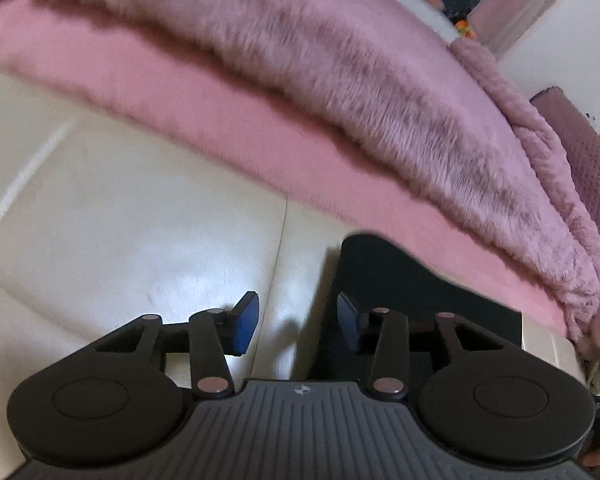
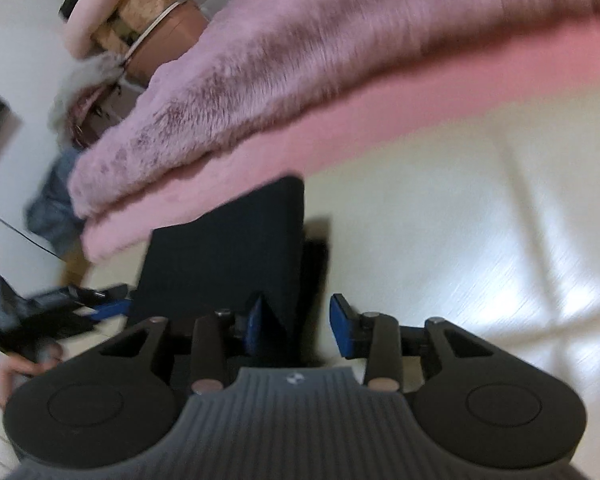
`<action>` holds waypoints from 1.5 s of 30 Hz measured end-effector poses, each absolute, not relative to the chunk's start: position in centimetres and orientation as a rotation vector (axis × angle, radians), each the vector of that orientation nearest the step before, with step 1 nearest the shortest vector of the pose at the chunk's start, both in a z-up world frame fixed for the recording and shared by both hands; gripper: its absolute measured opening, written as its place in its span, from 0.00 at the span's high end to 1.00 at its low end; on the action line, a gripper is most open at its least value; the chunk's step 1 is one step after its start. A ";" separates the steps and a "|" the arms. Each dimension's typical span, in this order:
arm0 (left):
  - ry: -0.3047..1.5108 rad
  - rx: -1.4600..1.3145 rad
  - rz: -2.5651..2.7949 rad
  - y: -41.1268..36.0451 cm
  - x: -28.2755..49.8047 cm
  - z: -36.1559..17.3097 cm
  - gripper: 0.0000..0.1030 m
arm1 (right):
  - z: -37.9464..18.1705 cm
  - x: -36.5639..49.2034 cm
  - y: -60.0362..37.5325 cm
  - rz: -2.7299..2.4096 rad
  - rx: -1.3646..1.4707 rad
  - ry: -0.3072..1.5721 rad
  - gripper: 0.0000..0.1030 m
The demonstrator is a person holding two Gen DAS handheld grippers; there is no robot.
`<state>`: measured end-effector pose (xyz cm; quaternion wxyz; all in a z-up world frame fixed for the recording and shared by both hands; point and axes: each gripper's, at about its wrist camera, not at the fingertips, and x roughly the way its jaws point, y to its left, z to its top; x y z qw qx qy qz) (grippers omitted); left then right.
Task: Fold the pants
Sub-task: 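Open both tools and lift them away from the folded pants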
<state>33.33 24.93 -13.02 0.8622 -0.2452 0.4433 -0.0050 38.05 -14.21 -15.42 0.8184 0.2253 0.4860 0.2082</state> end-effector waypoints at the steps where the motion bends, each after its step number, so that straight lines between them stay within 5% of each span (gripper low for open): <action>1: 0.905 -0.506 -0.025 24.7 33.4 -12.6 0.57 | -14.6 38.1 -14.0 0.430 0.434 1.003 0.71; 3: 0.847 -0.479 -0.069 23.7 33.5 -11.7 0.58 | -13.2 38.4 -13.2 0.430 0.355 0.944 0.85; 10: 0.858 -0.383 -0.101 20.0 35.7 -13.2 0.71 | -12.1 40.2 -8.8 0.483 0.212 0.830 0.91; 12: 0.883 -0.348 -0.051 19.9 36.3 -14.2 0.74 | -13.0 40.9 -8.1 0.462 0.172 0.852 1.00; 28: 0.891 -0.347 0.050 19.4 35.8 -13.4 0.61 | -15.0 42.8 -9.3 0.393 0.176 0.927 1.00; 32: 0.820 -0.255 0.053 17.5 33.3 -10.0 0.57 | -12.0 41.0 -9.4 0.408 0.162 0.857 0.68; 37: 0.706 -0.126 0.061 14.1 29.7 -4.8 0.45 | -6.6 37.2 -9.3 0.427 0.116 0.748 0.54; 42: 0.578 -0.037 0.069 11.2 26.1 0.3 0.22 | -0.7 32.4 -10.2 0.444 0.116 0.624 0.28; 45: 0.504 0.035 0.077 9.4 23.7 2.6 0.12 | 2.2 29.1 -10.7 0.463 0.094 0.556 0.28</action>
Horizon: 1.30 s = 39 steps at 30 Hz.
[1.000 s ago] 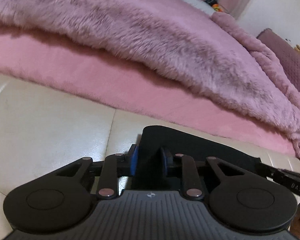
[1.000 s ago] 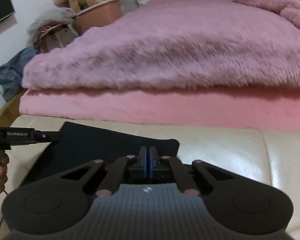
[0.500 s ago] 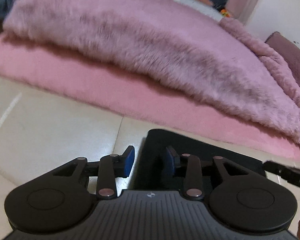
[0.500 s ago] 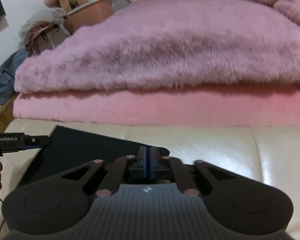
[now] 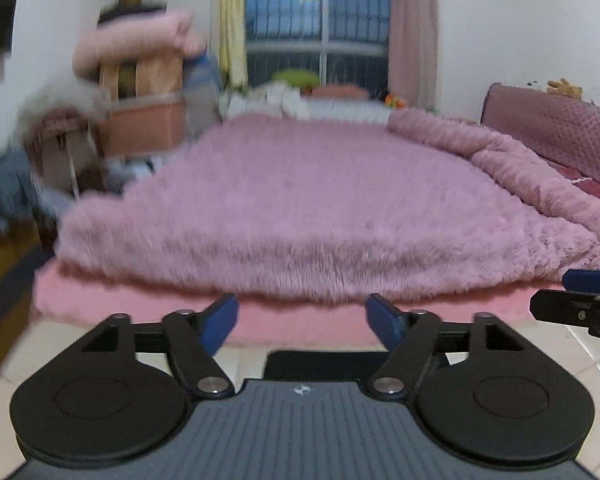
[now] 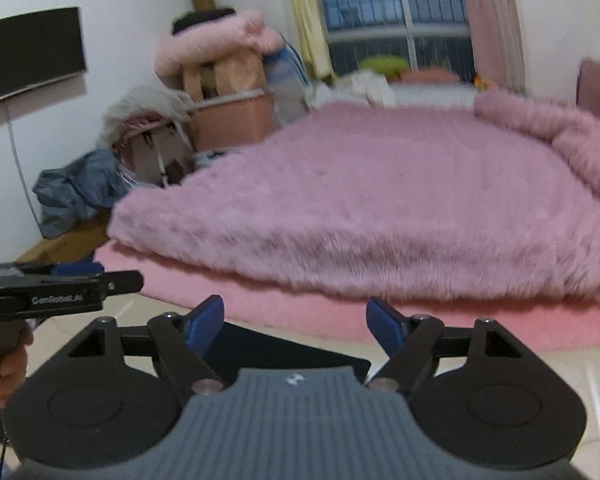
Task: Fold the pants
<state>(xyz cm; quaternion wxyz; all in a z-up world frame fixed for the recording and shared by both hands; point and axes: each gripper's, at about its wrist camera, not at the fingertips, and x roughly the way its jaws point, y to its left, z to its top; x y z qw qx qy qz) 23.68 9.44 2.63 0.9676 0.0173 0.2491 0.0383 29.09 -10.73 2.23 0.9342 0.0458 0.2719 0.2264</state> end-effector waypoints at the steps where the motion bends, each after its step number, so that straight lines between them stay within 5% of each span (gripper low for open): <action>1: 0.482 0.062 0.082 8.8 23.0 3.2 0.12 | 3.0 28.1 -11.0 0.471 0.092 0.541 0.28; 3: 0.443 0.111 0.087 7.6 21.3 4.0 0.11 | 4.4 26.0 -11.4 0.483 0.092 0.510 0.21; 15: 0.386 0.126 0.078 4.2 14.9 5.2 0.11 | 7.2 14.8 -12.9 0.399 0.036 0.363 0.20; 39: 0.767 0.065 0.076 4.3 11.4 -4.2 0.11 | -2.2 10.8 -11.4 0.334 0.003 0.731 0.20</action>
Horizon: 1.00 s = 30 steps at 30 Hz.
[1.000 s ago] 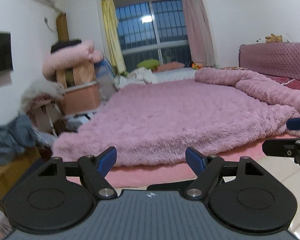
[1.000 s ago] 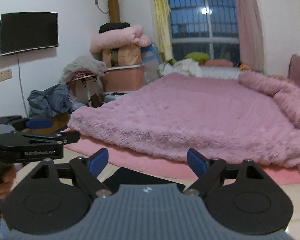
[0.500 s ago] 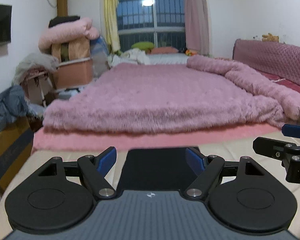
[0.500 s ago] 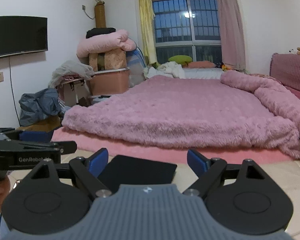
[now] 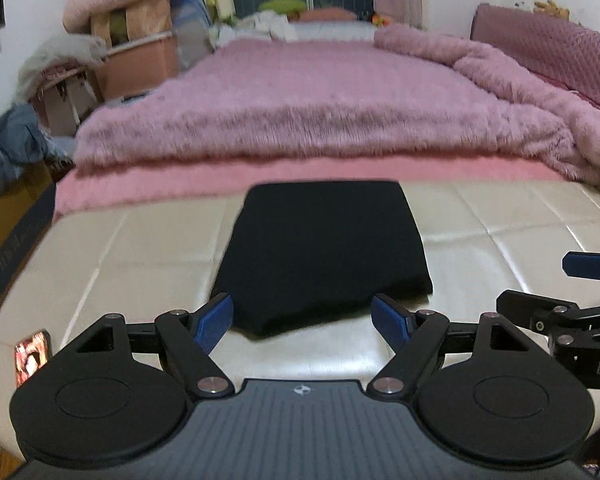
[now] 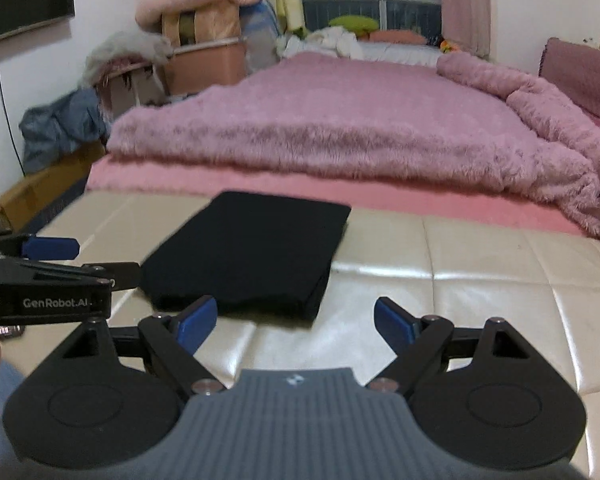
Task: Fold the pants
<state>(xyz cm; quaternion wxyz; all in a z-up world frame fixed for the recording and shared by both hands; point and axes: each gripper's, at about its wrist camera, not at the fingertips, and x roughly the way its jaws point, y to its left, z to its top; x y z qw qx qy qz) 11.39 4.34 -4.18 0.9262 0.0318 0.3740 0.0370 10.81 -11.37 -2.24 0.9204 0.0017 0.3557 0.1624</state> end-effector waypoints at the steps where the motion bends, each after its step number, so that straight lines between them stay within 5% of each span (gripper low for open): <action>1: 0.776 0.060 0.075 4.3 11.4 -4.4 0.11 | -2.7 10.8 -11.5 0.332 0.004 0.743 0.20; 30: 0.782 0.048 0.060 3.6 11.0 -4.1 0.11 | -2.9 10.3 -11.5 0.337 0.014 0.765 0.20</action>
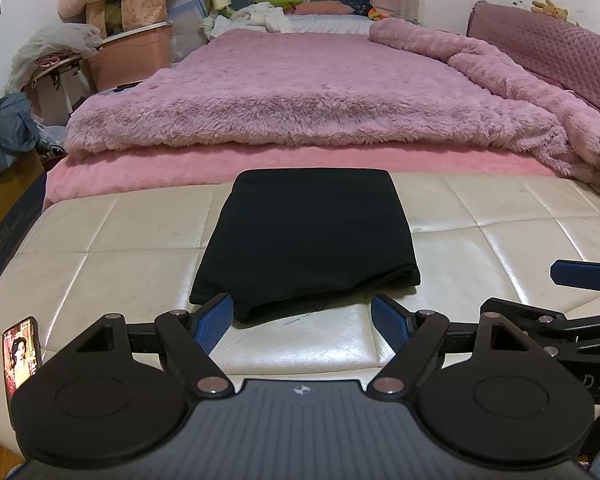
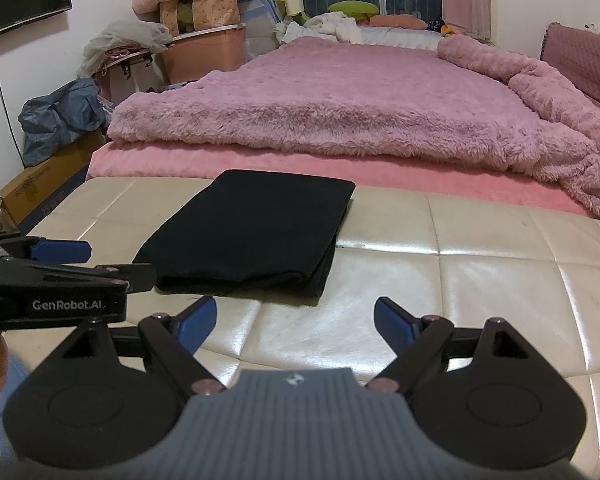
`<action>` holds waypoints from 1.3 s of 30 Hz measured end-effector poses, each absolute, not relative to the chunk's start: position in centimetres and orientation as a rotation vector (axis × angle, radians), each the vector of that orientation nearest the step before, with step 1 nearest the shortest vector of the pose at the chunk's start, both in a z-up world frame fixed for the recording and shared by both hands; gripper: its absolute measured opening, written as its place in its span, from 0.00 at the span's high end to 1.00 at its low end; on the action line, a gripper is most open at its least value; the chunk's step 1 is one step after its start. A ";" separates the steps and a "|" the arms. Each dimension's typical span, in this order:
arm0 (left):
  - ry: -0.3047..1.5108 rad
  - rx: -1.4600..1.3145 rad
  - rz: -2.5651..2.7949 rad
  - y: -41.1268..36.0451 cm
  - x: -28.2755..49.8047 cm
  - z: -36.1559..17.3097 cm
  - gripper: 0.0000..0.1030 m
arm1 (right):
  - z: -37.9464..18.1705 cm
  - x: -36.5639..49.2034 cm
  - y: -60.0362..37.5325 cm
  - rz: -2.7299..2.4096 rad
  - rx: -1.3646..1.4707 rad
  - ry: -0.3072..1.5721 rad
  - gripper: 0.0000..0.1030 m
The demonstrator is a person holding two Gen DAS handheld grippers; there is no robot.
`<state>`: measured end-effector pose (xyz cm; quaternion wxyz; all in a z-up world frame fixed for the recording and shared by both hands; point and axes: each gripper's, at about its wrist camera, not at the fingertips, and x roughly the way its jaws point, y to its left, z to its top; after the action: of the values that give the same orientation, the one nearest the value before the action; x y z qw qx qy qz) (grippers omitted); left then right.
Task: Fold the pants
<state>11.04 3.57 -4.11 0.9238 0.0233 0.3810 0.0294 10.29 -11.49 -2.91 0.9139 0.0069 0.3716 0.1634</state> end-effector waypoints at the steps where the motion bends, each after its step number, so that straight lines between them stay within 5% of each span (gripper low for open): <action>1: 0.781 0.047 0.061 3.5 11.0 -4.1 0.11 | -2.9 10.3 -11.5 0.336 0.014 0.766 0.20; 39: 0.751 0.034 0.045 3.6 10.2 -3.3 0.11 | -2.0 9.0 -11.7 0.325 0.023 0.732 0.20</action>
<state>10.22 3.61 -3.35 0.9299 0.0168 0.3667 0.0218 9.04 -11.75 -2.02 0.9209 0.0113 0.3562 0.1582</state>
